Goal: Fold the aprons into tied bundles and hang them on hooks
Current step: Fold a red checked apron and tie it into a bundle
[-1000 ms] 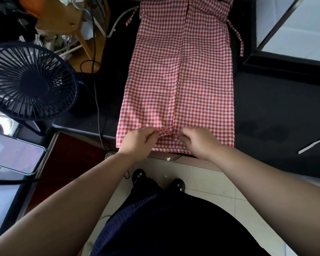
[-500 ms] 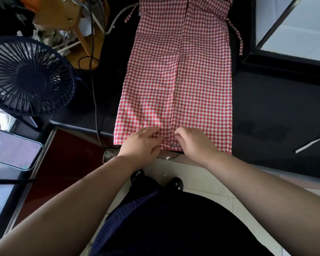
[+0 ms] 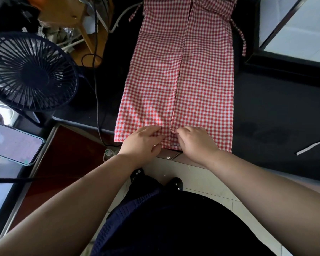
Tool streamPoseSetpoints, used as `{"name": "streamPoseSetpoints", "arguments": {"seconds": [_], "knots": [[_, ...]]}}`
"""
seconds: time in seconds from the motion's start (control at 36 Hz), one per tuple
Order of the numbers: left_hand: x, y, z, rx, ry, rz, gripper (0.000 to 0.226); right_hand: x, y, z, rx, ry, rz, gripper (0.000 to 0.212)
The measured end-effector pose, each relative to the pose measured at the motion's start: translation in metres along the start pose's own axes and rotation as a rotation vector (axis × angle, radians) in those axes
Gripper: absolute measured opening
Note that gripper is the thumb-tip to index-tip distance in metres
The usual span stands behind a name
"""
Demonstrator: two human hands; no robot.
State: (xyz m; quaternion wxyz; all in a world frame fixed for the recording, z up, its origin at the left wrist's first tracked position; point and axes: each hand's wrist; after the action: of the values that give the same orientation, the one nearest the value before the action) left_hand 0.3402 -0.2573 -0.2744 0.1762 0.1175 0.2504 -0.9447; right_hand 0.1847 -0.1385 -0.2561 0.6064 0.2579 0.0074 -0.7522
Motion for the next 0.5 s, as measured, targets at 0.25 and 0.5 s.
{"name": "streamPoseSetpoints", "arguments": {"seconds": [0.25, 0.5], "knots": [[0.003, -0.002, -0.003, 0.077, -0.082, -0.03, 0.028, -0.008, 0.005, -0.001, -0.12, 0.14, 0.075, 0.017], [-0.007, 0.006, 0.0, 0.378, -0.013, -0.09, 0.054, -0.012, -0.004, -0.01, -0.145, 0.195, 0.034, 0.052]]}}
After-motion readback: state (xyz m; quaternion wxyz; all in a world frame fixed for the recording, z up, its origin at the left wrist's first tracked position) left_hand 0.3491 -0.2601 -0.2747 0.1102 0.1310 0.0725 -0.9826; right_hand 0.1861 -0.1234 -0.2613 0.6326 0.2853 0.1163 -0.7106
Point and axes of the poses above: each hand's wrist, its own x-axis towards the middle knuckle, its own z-axis out of the back of the hand, y = z × x, and after that the axes turned 15 degrees about y, right-handed
